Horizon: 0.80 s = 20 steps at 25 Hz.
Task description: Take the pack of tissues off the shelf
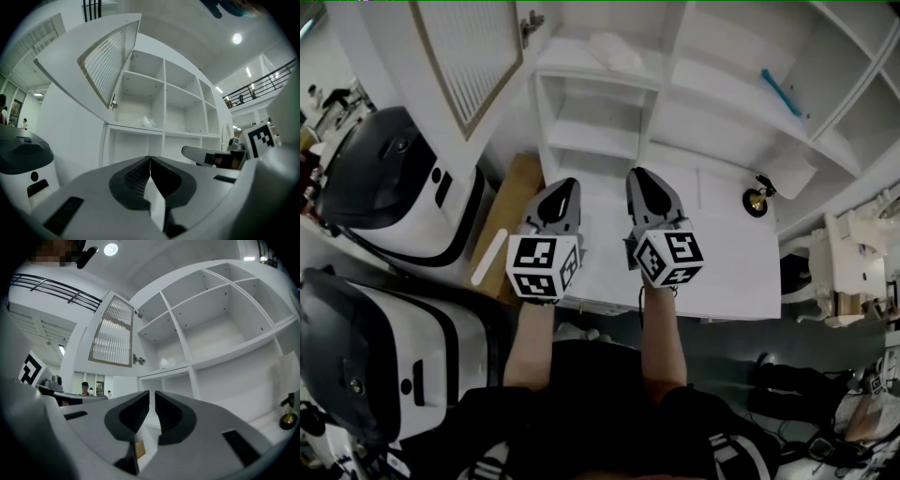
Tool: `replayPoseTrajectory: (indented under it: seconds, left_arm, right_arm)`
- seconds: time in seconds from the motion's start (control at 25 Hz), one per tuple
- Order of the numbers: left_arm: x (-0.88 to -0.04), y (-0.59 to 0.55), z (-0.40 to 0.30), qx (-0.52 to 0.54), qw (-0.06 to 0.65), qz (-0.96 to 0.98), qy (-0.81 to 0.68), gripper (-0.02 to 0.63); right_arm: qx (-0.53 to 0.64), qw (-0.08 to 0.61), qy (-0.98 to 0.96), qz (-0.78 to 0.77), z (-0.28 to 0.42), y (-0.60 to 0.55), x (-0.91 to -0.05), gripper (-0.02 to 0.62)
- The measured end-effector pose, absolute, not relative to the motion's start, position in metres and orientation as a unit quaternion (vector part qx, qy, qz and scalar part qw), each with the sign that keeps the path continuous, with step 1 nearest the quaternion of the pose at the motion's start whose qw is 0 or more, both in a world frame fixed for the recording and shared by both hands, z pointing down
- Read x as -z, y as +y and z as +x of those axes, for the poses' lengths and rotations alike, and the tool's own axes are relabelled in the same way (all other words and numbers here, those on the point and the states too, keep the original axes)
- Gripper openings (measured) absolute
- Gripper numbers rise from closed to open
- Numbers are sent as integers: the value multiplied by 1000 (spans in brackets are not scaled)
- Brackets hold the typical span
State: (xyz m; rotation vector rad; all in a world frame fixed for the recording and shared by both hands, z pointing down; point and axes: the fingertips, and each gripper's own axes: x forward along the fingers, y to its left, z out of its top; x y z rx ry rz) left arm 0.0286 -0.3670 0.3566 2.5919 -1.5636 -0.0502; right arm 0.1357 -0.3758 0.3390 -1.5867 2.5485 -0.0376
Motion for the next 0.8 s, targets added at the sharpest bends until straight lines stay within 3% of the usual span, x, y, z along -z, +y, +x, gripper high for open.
replayPoseTrajectory:
  seconds: [0.2,0.56,0.8]
  left_arm:
    - [-346,-381,21,24,48,855,-515,11]
    - [-331,-412,21,34,36,867,-495,11]
    - [-317,-429,23,12,-22,863,-504,11]
  right_arm:
    - [-3,73,854,-515,134,-404,-323,188]
    - [-39,72,852,-517,124,-448,-281,297]
    - [-52,67,857,-509,117,-486,-255,367]
